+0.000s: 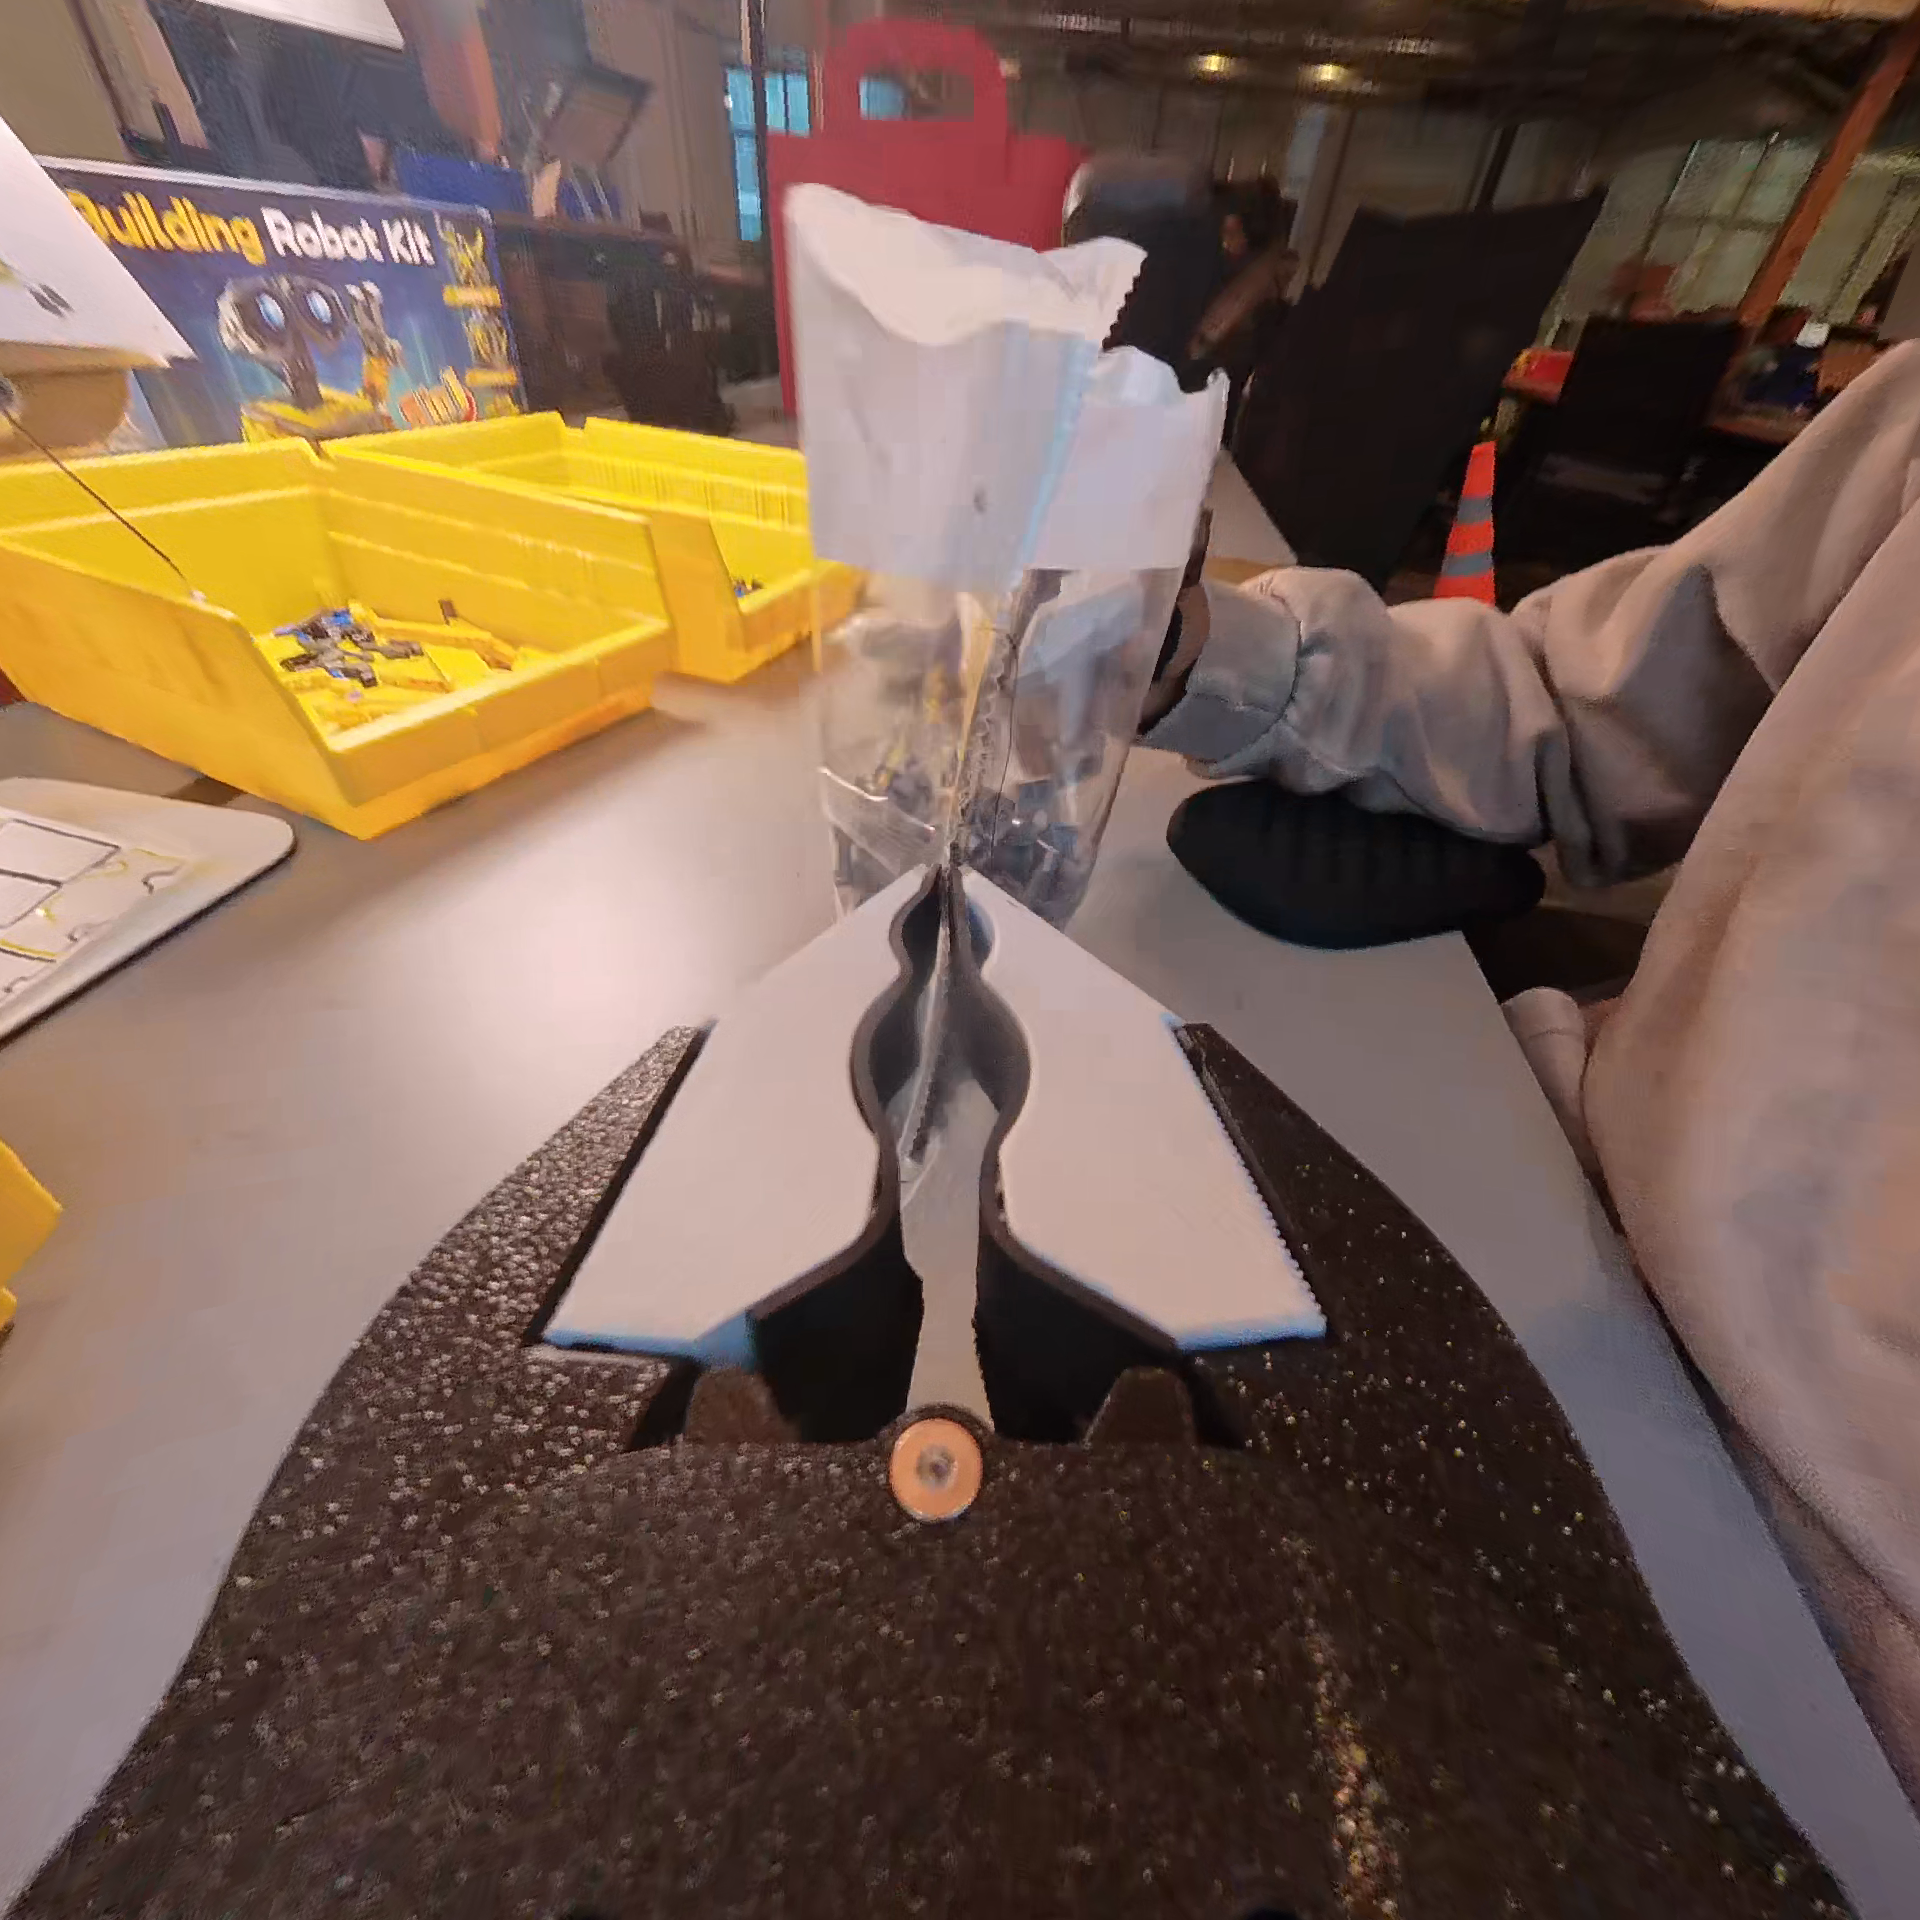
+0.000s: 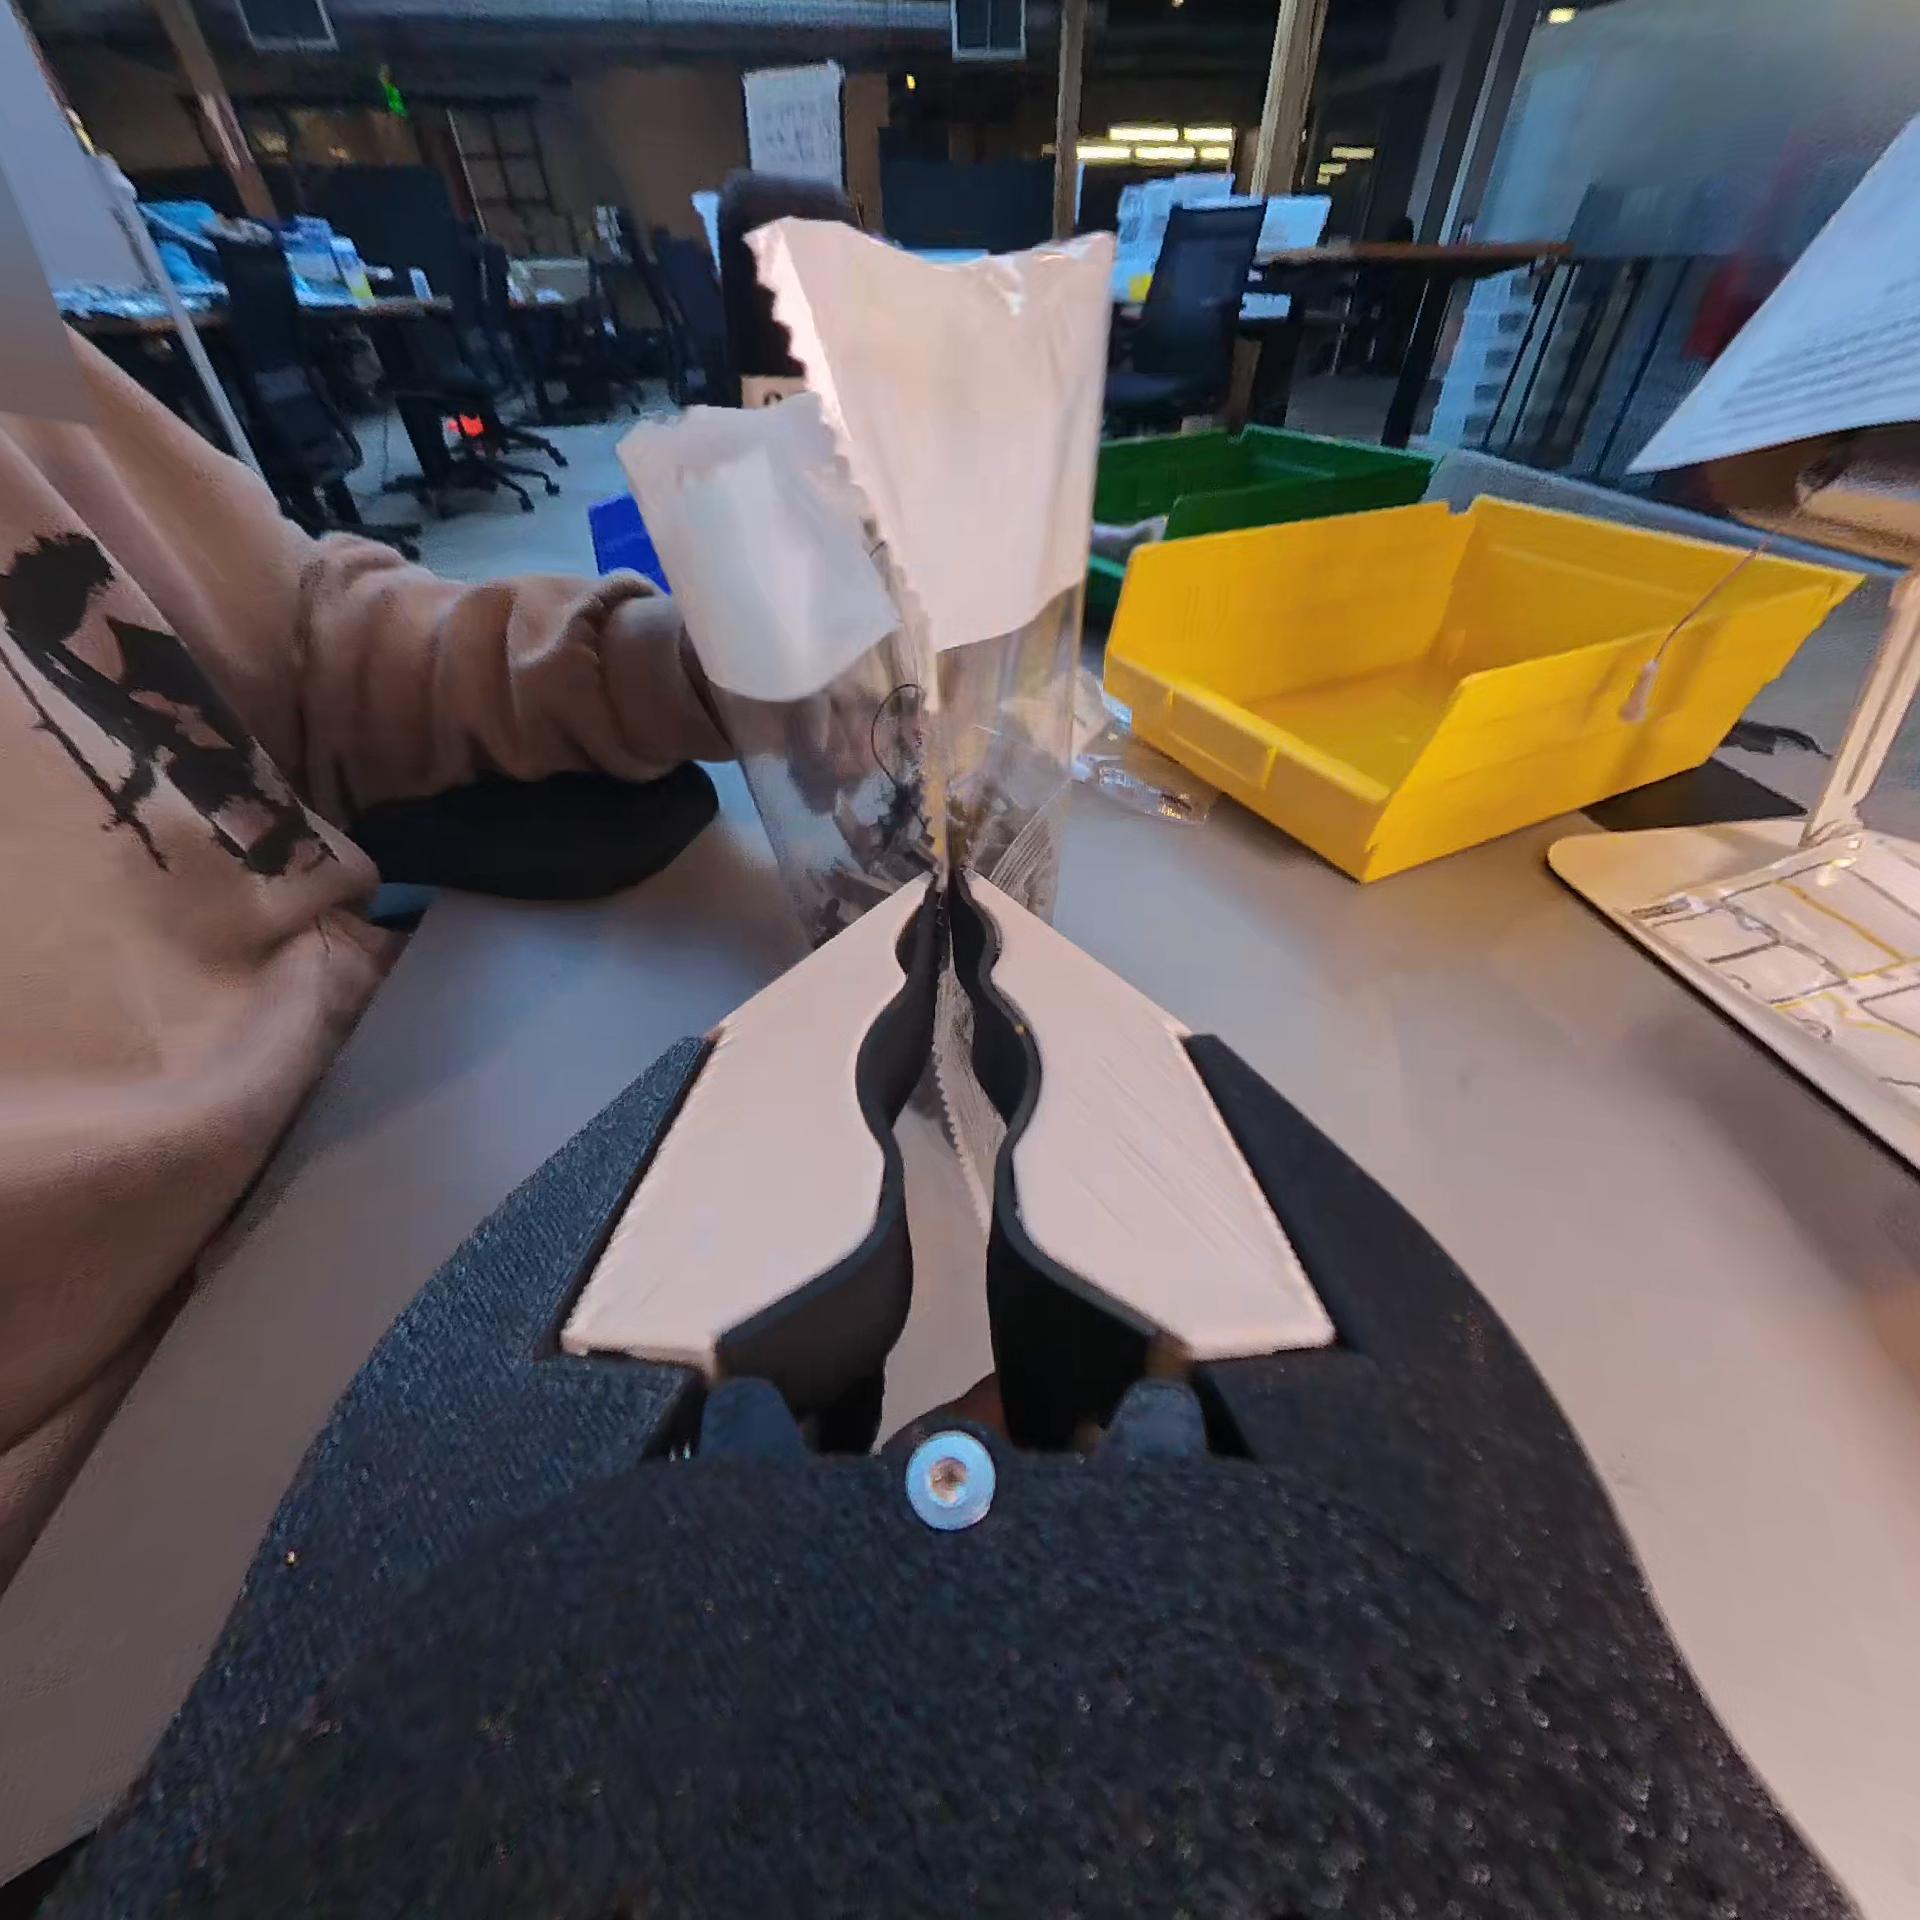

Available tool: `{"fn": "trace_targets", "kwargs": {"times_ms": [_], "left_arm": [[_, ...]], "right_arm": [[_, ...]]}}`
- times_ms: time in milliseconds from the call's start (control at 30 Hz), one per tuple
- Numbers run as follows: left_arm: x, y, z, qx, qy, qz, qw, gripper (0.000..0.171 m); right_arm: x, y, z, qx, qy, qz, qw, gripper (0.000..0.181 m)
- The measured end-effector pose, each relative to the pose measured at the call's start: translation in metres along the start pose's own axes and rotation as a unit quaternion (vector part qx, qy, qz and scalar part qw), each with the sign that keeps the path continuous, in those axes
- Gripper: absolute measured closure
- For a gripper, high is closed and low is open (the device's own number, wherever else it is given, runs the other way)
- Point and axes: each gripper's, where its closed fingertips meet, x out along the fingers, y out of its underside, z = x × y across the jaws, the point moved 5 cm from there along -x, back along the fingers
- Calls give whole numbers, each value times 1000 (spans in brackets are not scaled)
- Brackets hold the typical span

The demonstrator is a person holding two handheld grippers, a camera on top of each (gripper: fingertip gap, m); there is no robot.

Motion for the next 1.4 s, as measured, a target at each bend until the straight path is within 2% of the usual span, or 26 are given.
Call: {"fn": "trace_targets", "kwargs": {"times_ms": [67,167,233,300,367,500,567,633,667,733,767,867,967,1000,1100,1167,1200,1233,1300,1367,1400], "left_arm": [[-4,0,1,-6,8,-3,1000,171],[-1,31,-1,8,14,75,997,171],[-3,33,-10,2,40,63,997,171],[-6,31,-10,11,28,62,998,171],[-8,30,-12,18,29,57,998,171],[-5,28,-18,35,47,40,997,171],[-3,28,-19,37,42,39,998,171],[-3,29,-21,40,44,41,997,171],[-3,29,-21,41,45,41,997,171],[-7,29,-21,40,43,40,997,171],[-9,28,-19,40,39,41,998,171],[-16,27,-16,34,42,42,998,171],[-18,30,-16,28,42,54,997,171],[-18,26,-15,23,39,41,998,163],[-10,15,-17,18,30,26,999,103],[4,18,-20,43,30,50,997,95],[10,19,-23,58,37,56,996,102],[13,19,-28,72,51,59,994,129],[14,19,-26,93,36,76,992,166],[14,20,-26,99,26,74,992,170],[13,20,-27,102,22,71,992,171]], "right_arm": [[-7,-4,5,0,-18,-7,1000,181],[-1,30,13,1,-44,70,997,175],[0,36,20,5,-70,67,995,173],[-4,25,22,0,-77,47,996,171],[-5,21,25,-1,-87,43,995,155],[14,40,23,32,-83,90,992,96],[24,44,27,40,-96,96,990,88],[32,37,34,22,-98,81,992,94],[35,32,36,0,-86,73,994,109],[36,27,33,-37,-53,70,995,154],[34,26,32,-49,-46,62,996,165],[27,21,27,-34,-37,22,998,177],[28,21,26,-64,-22,27,997,180],[30,21,28,-81,-16,26,996,181],[34,19,31,-115,-16,21,993,181],[38,19,36,-151,-26,22,988,181],[40,19,38,-160,-29,24,986,181],[40,20,37,-171,-26,29,984,181],[37,24,35,-184,-18,45,982,181],[34,23,35,-181,-10,46,982,179],[34,22,37,-179,-10,48,983,171]]}}
